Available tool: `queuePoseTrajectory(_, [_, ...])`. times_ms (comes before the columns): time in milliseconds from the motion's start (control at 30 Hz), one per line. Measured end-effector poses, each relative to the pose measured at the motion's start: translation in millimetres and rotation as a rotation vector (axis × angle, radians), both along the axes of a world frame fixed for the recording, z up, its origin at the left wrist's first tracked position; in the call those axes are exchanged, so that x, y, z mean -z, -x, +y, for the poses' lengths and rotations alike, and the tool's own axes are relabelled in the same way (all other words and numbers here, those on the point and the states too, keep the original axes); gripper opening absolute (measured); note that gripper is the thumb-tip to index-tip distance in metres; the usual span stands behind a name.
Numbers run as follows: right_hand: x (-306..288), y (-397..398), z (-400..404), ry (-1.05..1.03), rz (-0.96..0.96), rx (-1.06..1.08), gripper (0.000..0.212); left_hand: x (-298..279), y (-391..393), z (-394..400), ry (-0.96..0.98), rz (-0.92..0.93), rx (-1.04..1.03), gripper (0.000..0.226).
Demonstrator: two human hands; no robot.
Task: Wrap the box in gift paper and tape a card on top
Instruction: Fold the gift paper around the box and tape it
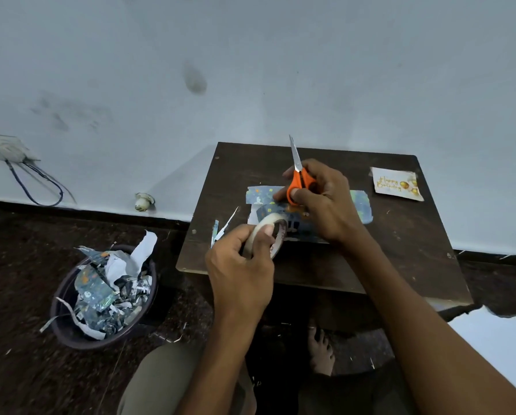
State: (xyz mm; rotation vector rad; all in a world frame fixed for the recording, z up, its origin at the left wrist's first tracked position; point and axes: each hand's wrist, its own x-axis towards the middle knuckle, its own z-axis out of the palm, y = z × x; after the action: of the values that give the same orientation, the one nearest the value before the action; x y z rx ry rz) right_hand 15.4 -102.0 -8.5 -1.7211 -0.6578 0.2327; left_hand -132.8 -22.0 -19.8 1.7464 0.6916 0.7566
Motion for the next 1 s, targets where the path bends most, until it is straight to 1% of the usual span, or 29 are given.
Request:
queuePoseTrajectory(133, [2.8, 2.0, 1.2, 0.045, -0.044, 0.038, 0.016, 0.9, 6.1, -10.1, 0.182, -0.003, 0.188, 0.038])
queuePoseTrajectory(200, [3.2, 3.1, 3.0, 0.051, -0.058, 0.057, 0.014, -0.3, 7.5, -14.3, 0.234, 0.026, 0.245, 0.037])
queuePoseTrajectory(300, [3.3, 3.4, 4.4, 0.06, -0.08, 0.069, 0.011, -7.2, 8.0, -20.3, 0.249, 0.083, 0.231, 0.037])
queuePoseTrajectory(367, [3.4, 2.5, 4.2, 0.06, -0.082, 0.074, 0.012, -10.1, 8.8, -24.3, 0.295, 0.141, 0.205, 0.039])
queuePoseTrajectory(533, [3.5, -0.1, 5.2, 0.065, -0.075, 0.073, 0.013, -8.5, 22.9, -23.3, 0.553, 0.258, 0.164, 0.046])
queuePoseTrajectory(633, [1.3, -2.6, 3.0, 0.031, 0.017, 0.042, 0.018, -11.7, 29.3, -20.8, 0.673, 0.261, 0.182, 0.042])
queuePoseTrajectory(700, [-1.0, -2.5, 1.2, -0.036, 0.082, 0.045, 0.022, -11.9, 29.0, -19.9, 0.686, 0.267, 0.201, 0.042])
queuePoseTrajectory(800, [-8.9, -0.2, -4.1, -0.07, 0.005, 0.107, 0.021, -11.0, 28.2, -20.3, 0.684, 0.283, 0.213, 0.042])
queuePoseTrajectory(867, [-17.5, -0.1, -13.4, -0.077, 0.021, 0.104, 0.021, -10.7, 27.9, -21.2, 0.679, 0.286, 0.217, 0.044])
queuePoseTrajectory(933, [-22.0, -1.9, -26.7, -0.008, 0.071, 0.077, 0.021, -9.8, 27.3, -22.0, 0.662, 0.293, 0.214, 0.049])
queuePoseTrajectory(1000, [-22.8, -1.9, -39.5, 0.152, 0.07, 0.059, 0.022, -7.5, 26.4, -21.9, 0.648, 0.309, 0.199, 0.053])
